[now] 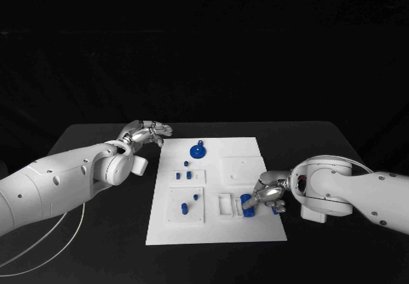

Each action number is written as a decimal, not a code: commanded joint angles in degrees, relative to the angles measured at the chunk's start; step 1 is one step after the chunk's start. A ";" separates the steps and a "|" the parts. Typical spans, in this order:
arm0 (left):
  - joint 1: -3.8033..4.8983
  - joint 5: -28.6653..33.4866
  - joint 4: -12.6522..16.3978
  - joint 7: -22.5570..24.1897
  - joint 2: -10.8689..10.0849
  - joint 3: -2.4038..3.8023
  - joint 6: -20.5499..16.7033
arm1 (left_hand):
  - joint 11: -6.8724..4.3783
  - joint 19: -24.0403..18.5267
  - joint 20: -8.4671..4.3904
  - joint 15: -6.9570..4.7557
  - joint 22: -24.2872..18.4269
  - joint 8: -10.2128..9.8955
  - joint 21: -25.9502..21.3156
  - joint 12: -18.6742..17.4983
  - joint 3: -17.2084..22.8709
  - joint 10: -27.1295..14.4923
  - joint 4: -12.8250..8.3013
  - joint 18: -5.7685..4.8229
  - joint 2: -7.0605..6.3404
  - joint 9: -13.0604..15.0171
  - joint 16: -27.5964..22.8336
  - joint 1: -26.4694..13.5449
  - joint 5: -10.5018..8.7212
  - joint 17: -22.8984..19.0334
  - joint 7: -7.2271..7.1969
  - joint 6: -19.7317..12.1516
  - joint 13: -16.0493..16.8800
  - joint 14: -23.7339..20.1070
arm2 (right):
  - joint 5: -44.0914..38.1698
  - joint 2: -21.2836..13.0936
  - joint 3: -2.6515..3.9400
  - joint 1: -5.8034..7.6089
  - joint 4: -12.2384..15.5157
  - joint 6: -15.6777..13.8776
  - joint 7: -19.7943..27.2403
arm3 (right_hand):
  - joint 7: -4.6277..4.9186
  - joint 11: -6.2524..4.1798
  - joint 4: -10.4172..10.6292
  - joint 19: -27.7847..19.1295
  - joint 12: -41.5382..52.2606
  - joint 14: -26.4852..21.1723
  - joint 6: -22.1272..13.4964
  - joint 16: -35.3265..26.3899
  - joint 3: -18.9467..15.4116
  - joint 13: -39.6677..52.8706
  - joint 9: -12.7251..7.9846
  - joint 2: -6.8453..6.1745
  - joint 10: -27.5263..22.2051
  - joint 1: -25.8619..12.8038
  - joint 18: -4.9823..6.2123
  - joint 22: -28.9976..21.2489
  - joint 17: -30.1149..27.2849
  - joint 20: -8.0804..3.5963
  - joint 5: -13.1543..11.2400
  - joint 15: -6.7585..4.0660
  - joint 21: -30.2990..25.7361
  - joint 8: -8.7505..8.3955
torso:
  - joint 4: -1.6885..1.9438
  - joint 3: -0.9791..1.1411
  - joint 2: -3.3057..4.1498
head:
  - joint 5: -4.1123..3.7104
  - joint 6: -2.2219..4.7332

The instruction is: Assemble the parts on the task board

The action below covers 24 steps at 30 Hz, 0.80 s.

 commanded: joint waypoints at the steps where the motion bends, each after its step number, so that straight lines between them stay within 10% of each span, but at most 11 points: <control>1: -0.01 -0.19 0.28 0.46 -0.01 0.03 0.72 | 0.18 -0.07 -0.07 0.27 0.08 0.05 -0.30 -0.16 -0.48 -0.28 0.00 0.85 0.13 0.03 -0.20 -0.58 0.07 0.11 0.01 -0.50 0.04 -0.23 | -0.54 0.43 -0.52 -0.20 -0.50 0.56 -0.67 | 0.05 -0.62 -0.20 -0.36 -0.23 -0.04 1.48 -0.06 -0.10 0.13 -0.36 0.35 -1.15 -0.03 2.70 1.05 0.10 0.02 0.42 0.01 0.29 -0.50 | 0.05 0.00 0.03 | 0.07 -0.27; 19: 0.02 -0.21 0.56 0.43 -0.11 0.03 1.13 | 0.29 -0.04 -0.03 0.35 0.13 -0.07 -0.46 -0.27 -0.53 -0.70 -0.36 0.91 0.12 -0.01 -0.31 -0.04 0.10 0.22 0.09 -0.70 -0.02 -0.25 | 1.80 1.36 -1.42 -0.26 -1.42 -1.92 -1.16 | -0.01 -0.65 -1.91 -0.39 -0.49 0.17 2.65 -0.26 1.65 0.53 -0.66 1.25 -0.85 2.10 2.70 1.02 0.18 0.39 -1.85 0.02 0.74 -0.91 | -0.06 -0.03 -0.01 | 0.40 -0.46; 24: 0.03 -0.21 0.61 0.41 -0.13 0.04 1.10 | 0.29 -0.04 -0.03 0.36 0.14 -0.07 -0.46 -0.27 -0.53 -0.71 -0.38 0.92 0.11 -0.01 -0.31 -0.01 0.10 0.23 0.09 -0.70 -0.02 -0.25 | 2.30 1.63 -1.51 -0.28 -1.40 -2.14 -1.19 | 0.03 -0.61 -0.02 -0.24 -0.83 0.37 3.11 -0.47 5.51 0.74 -0.96 -0.35 -0.60 2.97 2.70 0.89 0.16 0.66 -4.70 0.06 0.90 -1.41 | -0.11 -0.06 0.01 | 0.32 -0.49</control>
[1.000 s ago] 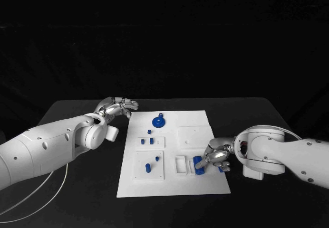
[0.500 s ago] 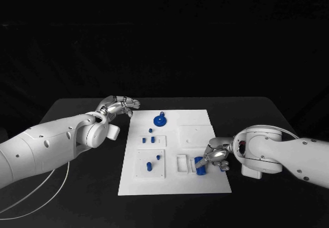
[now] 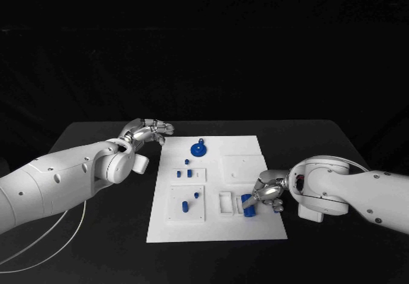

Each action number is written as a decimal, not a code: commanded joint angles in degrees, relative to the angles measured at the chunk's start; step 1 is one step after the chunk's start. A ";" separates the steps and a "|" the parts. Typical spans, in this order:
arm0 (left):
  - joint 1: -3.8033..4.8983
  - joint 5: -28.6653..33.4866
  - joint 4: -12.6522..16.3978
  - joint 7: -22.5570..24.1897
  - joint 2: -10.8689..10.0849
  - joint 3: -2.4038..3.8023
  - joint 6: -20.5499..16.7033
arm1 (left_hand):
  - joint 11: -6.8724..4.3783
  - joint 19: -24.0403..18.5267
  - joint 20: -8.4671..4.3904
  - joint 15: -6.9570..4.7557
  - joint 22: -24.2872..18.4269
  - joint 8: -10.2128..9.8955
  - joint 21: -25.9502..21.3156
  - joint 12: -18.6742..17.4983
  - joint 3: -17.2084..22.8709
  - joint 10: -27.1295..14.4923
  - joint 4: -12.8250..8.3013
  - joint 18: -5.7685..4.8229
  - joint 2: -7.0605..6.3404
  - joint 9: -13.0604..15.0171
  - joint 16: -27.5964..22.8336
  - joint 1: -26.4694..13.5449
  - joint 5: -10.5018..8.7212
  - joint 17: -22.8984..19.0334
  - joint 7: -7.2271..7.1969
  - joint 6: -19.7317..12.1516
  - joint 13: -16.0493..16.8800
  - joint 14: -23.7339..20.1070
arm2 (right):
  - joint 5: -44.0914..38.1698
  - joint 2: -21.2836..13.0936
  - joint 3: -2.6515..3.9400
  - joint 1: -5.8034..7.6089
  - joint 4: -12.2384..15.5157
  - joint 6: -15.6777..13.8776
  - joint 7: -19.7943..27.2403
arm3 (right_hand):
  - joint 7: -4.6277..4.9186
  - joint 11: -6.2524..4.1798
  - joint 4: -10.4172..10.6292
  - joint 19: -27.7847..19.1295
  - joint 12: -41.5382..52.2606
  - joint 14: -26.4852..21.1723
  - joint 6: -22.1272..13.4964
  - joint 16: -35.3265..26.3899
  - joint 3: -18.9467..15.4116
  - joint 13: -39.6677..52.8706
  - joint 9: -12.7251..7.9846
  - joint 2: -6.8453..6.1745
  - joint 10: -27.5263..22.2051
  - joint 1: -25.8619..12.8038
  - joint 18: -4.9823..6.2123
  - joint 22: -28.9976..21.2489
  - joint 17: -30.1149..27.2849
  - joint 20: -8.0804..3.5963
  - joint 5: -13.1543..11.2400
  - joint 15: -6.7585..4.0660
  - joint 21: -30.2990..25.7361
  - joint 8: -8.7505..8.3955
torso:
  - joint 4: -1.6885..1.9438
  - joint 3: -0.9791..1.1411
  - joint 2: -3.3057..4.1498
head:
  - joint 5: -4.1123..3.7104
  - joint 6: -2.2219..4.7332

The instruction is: Assemble the parts on the task board

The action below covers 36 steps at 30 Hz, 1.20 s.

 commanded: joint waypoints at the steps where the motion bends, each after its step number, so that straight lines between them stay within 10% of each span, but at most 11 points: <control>1: 0.03 -0.10 0.23 0.48 0.05 0.04 0.70 | 0.07 -0.04 -0.05 0.35 0.08 -0.07 -0.24 -0.27 -0.10 -0.31 -0.18 0.92 0.12 0.01 -0.31 -0.03 0.06 0.09 -0.09 -0.48 0.00 -0.24 | 1.05 0.34 -0.39 -0.41 -0.04 0.00 -0.77 | 0.02 0.11 0.28 -0.02 -0.30 0.48 0.23 -0.20 0.57 0.08 -0.64 -0.87 0.28 -0.14 2.60 0.90 0.06 0.36 -0.22 -0.04 0.25 -0.73 | -0.04 0.01 -0.01 | -0.01 -0.07; 25: 0.08 -0.11 0.35 0.48 -0.08 0.04 0.51 | 0.09 -0.01 -0.03 0.36 0.11 -0.13 -0.29 -0.24 -0.15 -0.35 -0.24 0.93 0.06 -0.01 -0.32 0.07 0.07 0.15 -0.05 -0.59 0.01 -0.21 | 4.32 0.64 -0.57 -0.41 0.27 -3.16 -0.79 | 0.03 0.11 0.22 -0.06 -0.49 0.53 0.44 -0.22 0.63 0.46 -0.70 -1.63 0.38 -0.55 2.60 0.96 0.24 0.29 1.81 -0.04 0.61 -1.11 | -0.10 0.04 0.02 | 0.02 -0.46; 36: 0.10 -0.11 0.32 0.48 -0.20 0.04 0.41 | 0.09 0.01 -0.01 0.37 0.12 -0.14 -0.31 -0.23 -0.18 -0.35 -0.23 0.92 0.07 -0.02 -0.33 0.07 0.07 0.18 -0.03 -0.62 0.02 -0.19 | 7.55 -0.74 -0.52 -0.30 2.61 -7.34 0.22 | -0.20 -0.10 1.02 0.40 -0.59 0.84 1.62 -0.12 5.84 0.83 -0.57 -0.93 1.21 2.02 2.60 0.89 0.43 0.28 -0.33 -0.23 1.11 -1.07 | -0.04 0.06 0.01 | -0.07 -0.41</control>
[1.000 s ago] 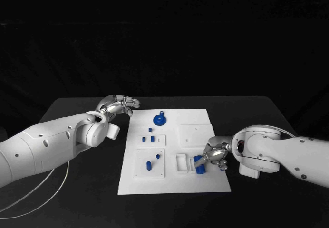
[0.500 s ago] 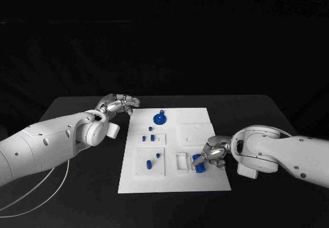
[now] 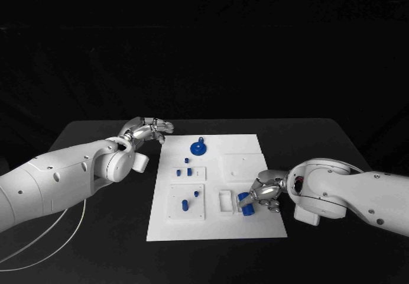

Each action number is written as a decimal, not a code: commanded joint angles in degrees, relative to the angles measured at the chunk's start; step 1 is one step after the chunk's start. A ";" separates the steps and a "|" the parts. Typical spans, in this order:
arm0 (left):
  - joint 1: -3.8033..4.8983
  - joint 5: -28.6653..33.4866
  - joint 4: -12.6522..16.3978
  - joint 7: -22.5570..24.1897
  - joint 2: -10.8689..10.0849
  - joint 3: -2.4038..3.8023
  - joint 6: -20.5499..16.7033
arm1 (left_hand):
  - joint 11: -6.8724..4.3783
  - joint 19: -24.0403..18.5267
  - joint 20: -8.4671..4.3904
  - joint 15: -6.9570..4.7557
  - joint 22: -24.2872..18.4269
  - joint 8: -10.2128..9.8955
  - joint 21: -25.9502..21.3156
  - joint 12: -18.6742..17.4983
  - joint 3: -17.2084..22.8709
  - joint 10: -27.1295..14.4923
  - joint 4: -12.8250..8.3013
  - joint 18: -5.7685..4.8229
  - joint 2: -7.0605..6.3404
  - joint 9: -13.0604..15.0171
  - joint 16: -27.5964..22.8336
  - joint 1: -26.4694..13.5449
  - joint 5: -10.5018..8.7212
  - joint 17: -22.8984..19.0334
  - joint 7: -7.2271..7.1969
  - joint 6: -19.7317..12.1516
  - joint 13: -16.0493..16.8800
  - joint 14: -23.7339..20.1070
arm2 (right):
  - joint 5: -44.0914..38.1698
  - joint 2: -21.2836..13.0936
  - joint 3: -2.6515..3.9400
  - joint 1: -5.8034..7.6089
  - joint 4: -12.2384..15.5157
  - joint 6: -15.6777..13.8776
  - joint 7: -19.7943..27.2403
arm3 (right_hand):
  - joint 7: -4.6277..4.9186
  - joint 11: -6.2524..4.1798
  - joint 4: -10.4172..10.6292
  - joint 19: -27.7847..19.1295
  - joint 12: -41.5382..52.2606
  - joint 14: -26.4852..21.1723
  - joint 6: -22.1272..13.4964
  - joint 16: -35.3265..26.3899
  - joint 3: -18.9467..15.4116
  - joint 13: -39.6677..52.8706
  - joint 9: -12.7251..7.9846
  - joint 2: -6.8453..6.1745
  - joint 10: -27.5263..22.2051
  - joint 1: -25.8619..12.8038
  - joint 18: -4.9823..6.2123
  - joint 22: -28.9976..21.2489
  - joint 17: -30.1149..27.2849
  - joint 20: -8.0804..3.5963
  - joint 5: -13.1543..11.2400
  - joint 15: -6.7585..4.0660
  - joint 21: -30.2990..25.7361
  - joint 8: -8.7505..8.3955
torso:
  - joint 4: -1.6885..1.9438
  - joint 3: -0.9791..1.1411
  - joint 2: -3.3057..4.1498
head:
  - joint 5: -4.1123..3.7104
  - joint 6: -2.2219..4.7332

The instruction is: Assemble the parts on the task board

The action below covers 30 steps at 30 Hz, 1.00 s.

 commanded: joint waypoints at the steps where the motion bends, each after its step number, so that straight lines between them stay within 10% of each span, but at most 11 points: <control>1: 0.08 -0.10 0.12 0.48 -0.05 0.04 0.40 | 0.08 0.01 -0.20 0.37 0.09 -0.15 -0.32 -0.22 -0.20 -0.14 -0.19 0.91 0.08 0.00 -0.33 0.03 0.06 0.10 0.15 -0.45 0.05 -0.18 | 2.97 -0.59 0.00 0.12 1.07 -3.01 0.62 | -0.14 -0.02 0.05 0.28 -0.15 0.52 0.59 -0.07 1.17 0.12 0.38 0.10 0.51 1.17 2.58 0.89 0.11 0.02 -0.16 -0.11 0.43 0.31 | 0.02 0.02 0.01 | -0.09 0.05; 30: 0.19 -0.09 0.08 0.60 -0.18 0.04 0.58 | 0.09 0.05 -0.17 0.38 0.12 -0.12 -0.38 -0.21 -0.30 -0.17 -0.06 0.91 0.05 0.01 -0.36 -0.11 0.07 0.16 0.16 -0.41 0.06 -0.17 | 6.53 4.50 0.05 1.75 -1.18 -2.01 -0.83 | -0.26 -0.16 1.06 0.32 -0.32 0.45 0.97 -0.02 1.70 0.30 0.49 -1.32 0.90 -0.36 2.58 0.86 0.27 -0.07 -0.19 -0.25 0.62 0.25 | 0.10 -0.06 0.08 | 0.05 -0.03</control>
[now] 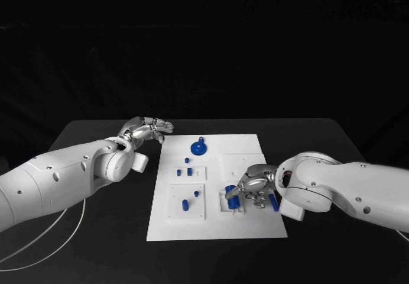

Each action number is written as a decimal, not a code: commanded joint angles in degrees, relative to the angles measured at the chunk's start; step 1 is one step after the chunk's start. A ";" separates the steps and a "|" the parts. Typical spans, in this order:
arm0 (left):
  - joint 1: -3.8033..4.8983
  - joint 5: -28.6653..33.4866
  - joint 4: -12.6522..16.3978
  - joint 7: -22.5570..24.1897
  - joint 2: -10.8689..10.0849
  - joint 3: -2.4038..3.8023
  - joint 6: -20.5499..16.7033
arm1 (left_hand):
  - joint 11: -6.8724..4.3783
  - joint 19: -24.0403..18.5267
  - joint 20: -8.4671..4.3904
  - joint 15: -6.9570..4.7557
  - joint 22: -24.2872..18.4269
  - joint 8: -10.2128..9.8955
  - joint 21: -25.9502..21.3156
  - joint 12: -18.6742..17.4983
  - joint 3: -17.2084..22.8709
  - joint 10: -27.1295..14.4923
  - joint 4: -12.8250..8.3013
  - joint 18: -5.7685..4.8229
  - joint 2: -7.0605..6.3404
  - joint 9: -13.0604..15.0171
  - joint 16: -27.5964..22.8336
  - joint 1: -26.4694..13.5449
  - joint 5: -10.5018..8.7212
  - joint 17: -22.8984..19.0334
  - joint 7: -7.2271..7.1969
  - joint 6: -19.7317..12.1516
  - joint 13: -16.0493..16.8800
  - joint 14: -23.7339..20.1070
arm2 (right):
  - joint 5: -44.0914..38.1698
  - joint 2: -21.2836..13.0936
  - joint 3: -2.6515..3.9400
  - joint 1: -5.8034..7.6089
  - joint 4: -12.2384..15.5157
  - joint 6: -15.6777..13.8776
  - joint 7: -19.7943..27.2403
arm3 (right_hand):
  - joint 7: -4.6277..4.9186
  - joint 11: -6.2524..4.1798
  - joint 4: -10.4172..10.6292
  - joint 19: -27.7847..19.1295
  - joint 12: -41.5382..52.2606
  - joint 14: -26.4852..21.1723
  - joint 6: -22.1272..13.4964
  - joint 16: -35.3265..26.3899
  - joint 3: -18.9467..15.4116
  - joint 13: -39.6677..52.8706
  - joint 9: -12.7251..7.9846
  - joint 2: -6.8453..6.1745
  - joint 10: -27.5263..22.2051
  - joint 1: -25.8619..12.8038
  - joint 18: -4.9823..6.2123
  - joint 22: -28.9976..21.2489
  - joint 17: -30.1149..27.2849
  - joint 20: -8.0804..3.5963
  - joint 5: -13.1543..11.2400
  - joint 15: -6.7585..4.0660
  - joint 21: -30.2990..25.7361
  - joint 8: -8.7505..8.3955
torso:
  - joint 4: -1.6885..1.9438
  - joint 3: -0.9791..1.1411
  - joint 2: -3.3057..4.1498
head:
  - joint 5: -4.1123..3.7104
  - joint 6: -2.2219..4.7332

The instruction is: Assemble the parts on the task board

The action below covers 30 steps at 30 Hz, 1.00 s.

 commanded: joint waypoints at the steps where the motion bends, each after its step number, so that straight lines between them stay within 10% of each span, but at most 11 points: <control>1: 0.10 -0.09 -0.01 0.63 -0.07 0.04 0.56 | 0.13 0.14 -0.28 0.30 0.09 -0.12 -0.38 -0.20 -0.30 -0.17 -0.06 0.91 0.05 0.02 -0.36 -0.12 0.07 0.07 -0.04 -0.20 0.07 -0.09 | -1.67 0.30 0.00 -0.05 -0.37 1.70 -0.29 | 0.01 -0.16 0.39 0.08 -0.27 0.11 0.39 -0.03 -0.04 0.06 0.07 -0.39 0.33 -0.04 2.58 0.85 0.06 -0.04 0.15 -0.18 0.35 0.10 | -0.01 0.04 -0.02 | 0.07 -0.07; 30: 0.18 -0.09 0.26 0.57 -0.43 0.04 0.49 | 0.13 0.17 -0.28 0.30 0.12 -0.17 -0.44 -0.19 -0.36 -0.20 0.05 0.92 0.04 0.00 -0.39 -0.20 0.07 0.13 -0.03 -0.28 0.08 -0.07 | -2.75 2.05 -0.42 -1.02 -1.80 2.48 -0.96 | -0.01 -0.17 1.50 -0.12 -0.61 -0.04 0.21 -0.14 -1.82 0.26 0.29 -2.98 0.19 -3.03 2.58 0.74 0.19 -0.17 -0.17 -0.21 0.32 -0.10 | -0.10 0.08 -0.04 | 0.74 -0.57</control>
